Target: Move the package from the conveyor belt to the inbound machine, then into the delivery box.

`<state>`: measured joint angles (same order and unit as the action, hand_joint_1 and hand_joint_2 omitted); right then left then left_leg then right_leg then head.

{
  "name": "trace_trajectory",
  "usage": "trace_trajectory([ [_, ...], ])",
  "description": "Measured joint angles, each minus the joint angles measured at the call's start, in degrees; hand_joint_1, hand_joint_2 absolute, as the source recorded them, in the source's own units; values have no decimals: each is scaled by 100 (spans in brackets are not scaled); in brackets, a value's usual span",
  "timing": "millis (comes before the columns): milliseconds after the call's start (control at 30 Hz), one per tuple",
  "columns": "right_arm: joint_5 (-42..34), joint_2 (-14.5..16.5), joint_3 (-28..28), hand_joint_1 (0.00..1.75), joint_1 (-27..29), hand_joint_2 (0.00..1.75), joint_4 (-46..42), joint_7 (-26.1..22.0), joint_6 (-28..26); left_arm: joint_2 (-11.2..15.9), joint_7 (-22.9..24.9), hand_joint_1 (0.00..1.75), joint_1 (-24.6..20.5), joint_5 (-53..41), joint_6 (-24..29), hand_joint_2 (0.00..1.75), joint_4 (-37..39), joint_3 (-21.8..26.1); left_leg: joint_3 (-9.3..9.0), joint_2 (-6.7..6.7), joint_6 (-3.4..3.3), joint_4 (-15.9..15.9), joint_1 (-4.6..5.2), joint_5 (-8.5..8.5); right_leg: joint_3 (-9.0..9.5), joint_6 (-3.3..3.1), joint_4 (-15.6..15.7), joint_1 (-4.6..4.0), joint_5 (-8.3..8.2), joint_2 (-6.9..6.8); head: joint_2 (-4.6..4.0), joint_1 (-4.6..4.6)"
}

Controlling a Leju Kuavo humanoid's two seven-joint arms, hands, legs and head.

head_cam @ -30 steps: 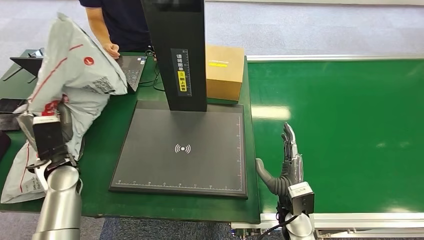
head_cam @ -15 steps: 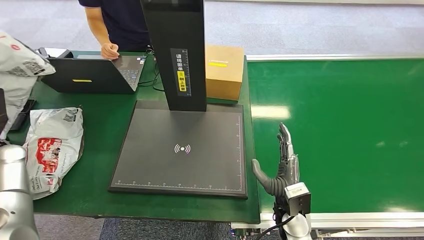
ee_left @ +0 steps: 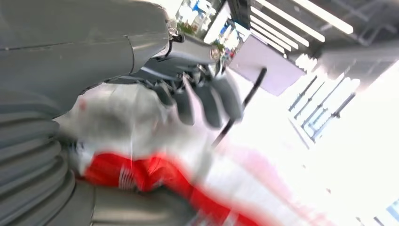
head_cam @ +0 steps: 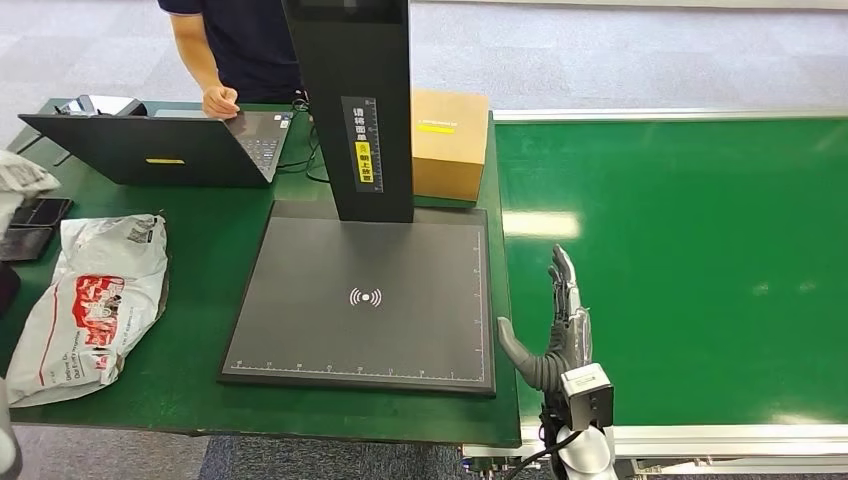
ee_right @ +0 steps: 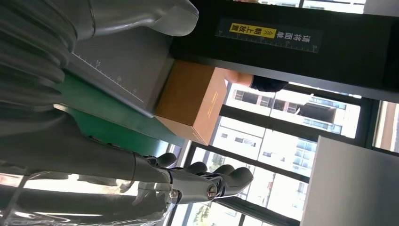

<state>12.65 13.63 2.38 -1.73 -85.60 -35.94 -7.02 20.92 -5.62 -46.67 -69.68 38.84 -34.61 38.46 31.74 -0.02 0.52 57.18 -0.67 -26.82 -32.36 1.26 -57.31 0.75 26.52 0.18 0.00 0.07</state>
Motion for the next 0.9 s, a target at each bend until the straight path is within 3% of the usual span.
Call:
trace_trajectory([
  [100, 4, -1, 9, 0, 1, 175, -1, 13, 4, 9, -289, 0, -92, 193, -309, 175, 252, -17, -1, 0, 0, 1, 1, 0, 1, 0, 0, 0, 0, 1, 0, 1],
  [267, 19, -1, 11, 0, -28, 175, 18, 23, 74, -73, -1145, 0, -104, 1354, -987, 175, 354, -15, 0, 3, 0, 1, 1, 0, -1, -2, 0, 0, -1, 4, 0, 1],
  [433, 51, -1, 15, 0, -76, 175, 101, -22, 132, -263, -1734, 0, 168, 3274, -2352, 175, -25, 11, -2, 9, 0, 0, 3, 0, -2, -2, 0, -1, -1, 11, 0, -1],
  [567, 60, -1, 14, 0, -84, 175, 159, -45, 147, -537, -1922, 0, 854, 4824, -3195, 175, -1048, -286, -2, 14, 0, 0, 5, -1, -4, -2, 1, 1, -1, 14, 0, 0],
  [700, 64, -1, 13, 0, -81, 175, 180, -49, 143, -920, -2101, 0, 1808, 6013, -3705, 175, -2448, -969, 1, 13, -1, 0, 7, -3, -5, -1, 7, 4, 0, 12, 0, -1],
  [800, 106, -1, 13, 0, -70, 175, 180, -51, 145, -1235, -2369, 0, 2457, 6274, -3770, 175, -3344, -1693, 1, 10, -5, 1, 10, -6, -2, 0, 11, 8, 0, 9, 0, 1],
  [900, 210, -1, 23, 0, -28, 175, 176, -34, 128, -1602, -2674, 0, 2978, 5922, -3623, 175, -4012, -2564, -1, 7, -8, 1, 14, -8, 1, 2, 14, 13, -1, 7, 0, 1],
])
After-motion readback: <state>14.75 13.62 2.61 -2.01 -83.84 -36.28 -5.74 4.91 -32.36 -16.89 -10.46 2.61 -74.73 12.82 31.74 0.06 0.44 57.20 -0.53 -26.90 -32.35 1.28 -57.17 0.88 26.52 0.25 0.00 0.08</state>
